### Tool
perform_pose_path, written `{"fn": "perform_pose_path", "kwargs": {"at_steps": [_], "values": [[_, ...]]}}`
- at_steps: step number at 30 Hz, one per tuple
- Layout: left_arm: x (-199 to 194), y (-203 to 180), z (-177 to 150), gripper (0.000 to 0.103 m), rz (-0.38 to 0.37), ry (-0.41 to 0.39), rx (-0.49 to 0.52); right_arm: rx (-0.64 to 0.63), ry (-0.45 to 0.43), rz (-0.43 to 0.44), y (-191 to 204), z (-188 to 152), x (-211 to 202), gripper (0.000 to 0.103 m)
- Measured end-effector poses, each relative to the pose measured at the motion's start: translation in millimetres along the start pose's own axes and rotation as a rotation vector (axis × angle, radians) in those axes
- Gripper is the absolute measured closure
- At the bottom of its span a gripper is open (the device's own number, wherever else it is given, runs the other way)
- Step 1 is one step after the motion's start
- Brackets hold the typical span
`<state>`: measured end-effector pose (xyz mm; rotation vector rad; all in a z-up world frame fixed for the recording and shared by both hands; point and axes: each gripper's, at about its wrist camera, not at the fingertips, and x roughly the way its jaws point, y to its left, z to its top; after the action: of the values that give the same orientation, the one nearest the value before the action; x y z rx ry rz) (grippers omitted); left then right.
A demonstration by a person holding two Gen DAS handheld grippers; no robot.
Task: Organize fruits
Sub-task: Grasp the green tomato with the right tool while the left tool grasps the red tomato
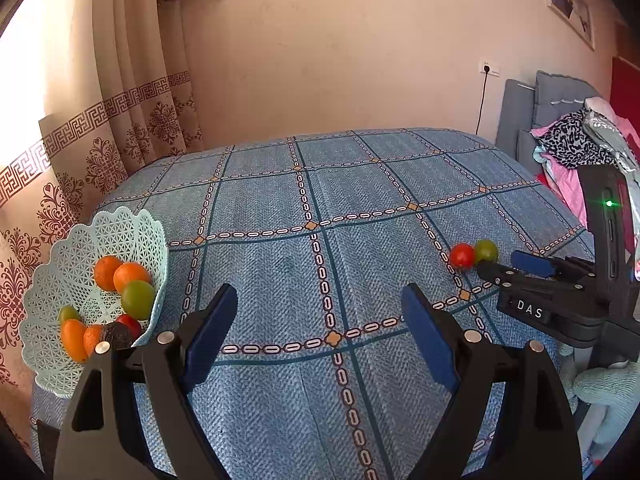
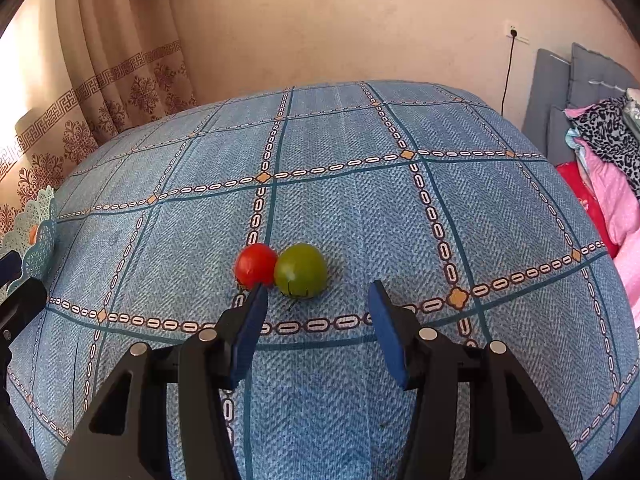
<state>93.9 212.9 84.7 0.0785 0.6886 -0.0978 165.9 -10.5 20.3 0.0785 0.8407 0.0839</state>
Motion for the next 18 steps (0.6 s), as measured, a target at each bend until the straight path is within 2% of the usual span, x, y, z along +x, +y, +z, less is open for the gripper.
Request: {"fn": "perform_pose_path", "kwargs": {"at_steps": [10,15,18], "values": [[16,-9,7,0.018,-0.042,0.038,-0.001,-0.022,0.023,0.038,4,12,16,0.062],[30,-18,9,0.018,-0.067,0.068,-0.002,-0.028,0.024,0.065,7,11,17,0.075],[40,-27,12,0.018,-0.083,0.087,0.009,-0.032,0.022,0.069,7,10,16,0.075]]}}
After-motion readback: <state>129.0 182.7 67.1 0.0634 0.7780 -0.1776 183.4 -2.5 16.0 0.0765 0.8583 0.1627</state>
